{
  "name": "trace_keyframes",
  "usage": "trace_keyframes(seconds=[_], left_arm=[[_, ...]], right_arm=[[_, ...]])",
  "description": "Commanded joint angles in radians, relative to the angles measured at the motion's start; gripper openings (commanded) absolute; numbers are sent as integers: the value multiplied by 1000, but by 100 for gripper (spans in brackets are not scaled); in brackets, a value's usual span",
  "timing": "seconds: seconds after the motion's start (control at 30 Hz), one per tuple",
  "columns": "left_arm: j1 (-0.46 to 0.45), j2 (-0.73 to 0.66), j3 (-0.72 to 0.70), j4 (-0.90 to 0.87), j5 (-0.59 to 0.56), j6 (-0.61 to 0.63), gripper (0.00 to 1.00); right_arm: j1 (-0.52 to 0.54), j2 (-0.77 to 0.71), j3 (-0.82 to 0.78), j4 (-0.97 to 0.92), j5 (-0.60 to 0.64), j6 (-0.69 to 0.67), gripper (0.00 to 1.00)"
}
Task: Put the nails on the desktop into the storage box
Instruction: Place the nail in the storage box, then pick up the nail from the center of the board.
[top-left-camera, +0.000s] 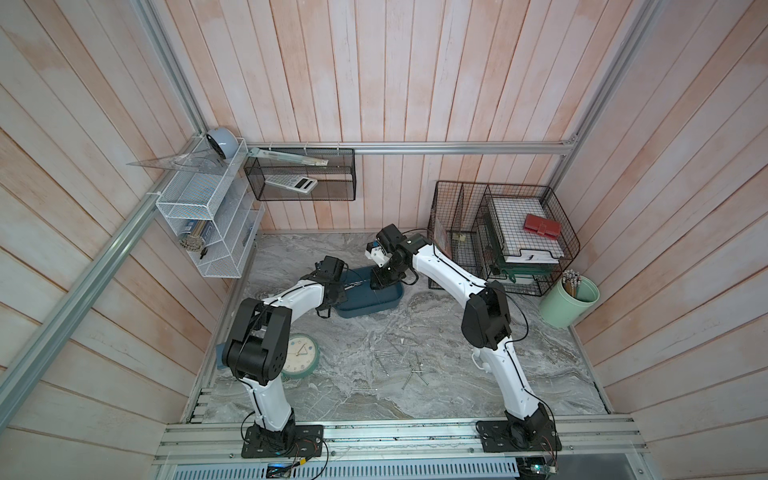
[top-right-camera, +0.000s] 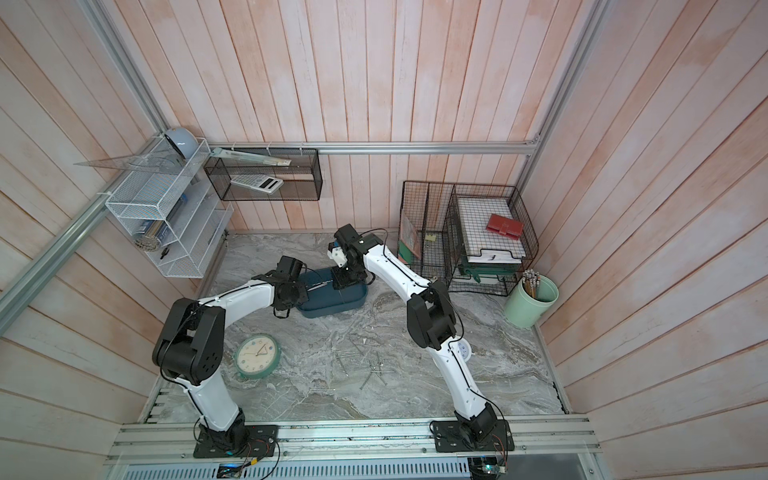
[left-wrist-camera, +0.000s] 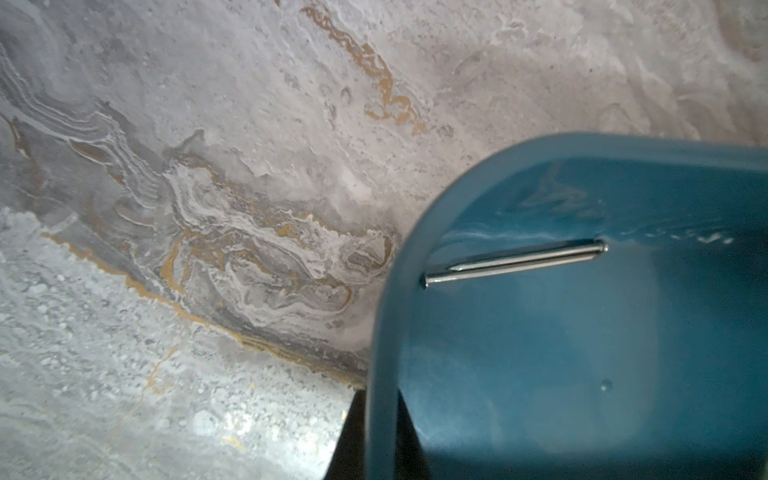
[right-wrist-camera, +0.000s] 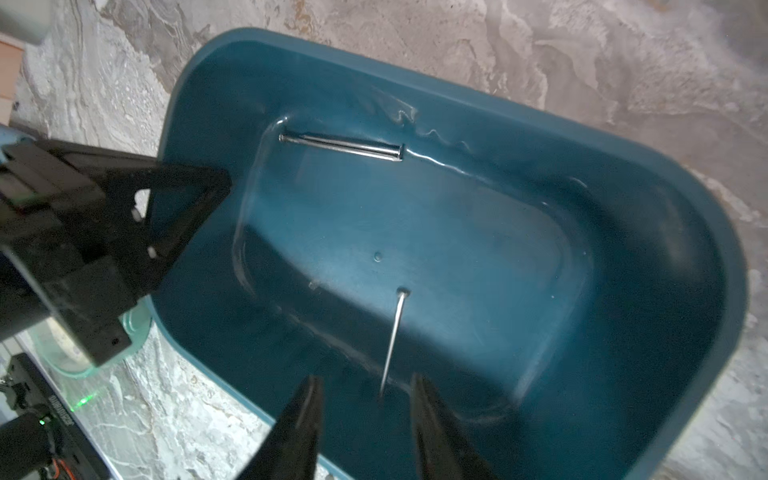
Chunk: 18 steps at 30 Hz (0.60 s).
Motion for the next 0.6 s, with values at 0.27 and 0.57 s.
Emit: trace_keyframes(seconds=[0.27,0.57], left_arm=[[-8,-13,-37,-64,22,3,0],[-2,2,-32,-62,16,13,0]], right_arm=[[52,-447,-480,152,-30,22,51],[167,-623,-890,255,113,103,43]])
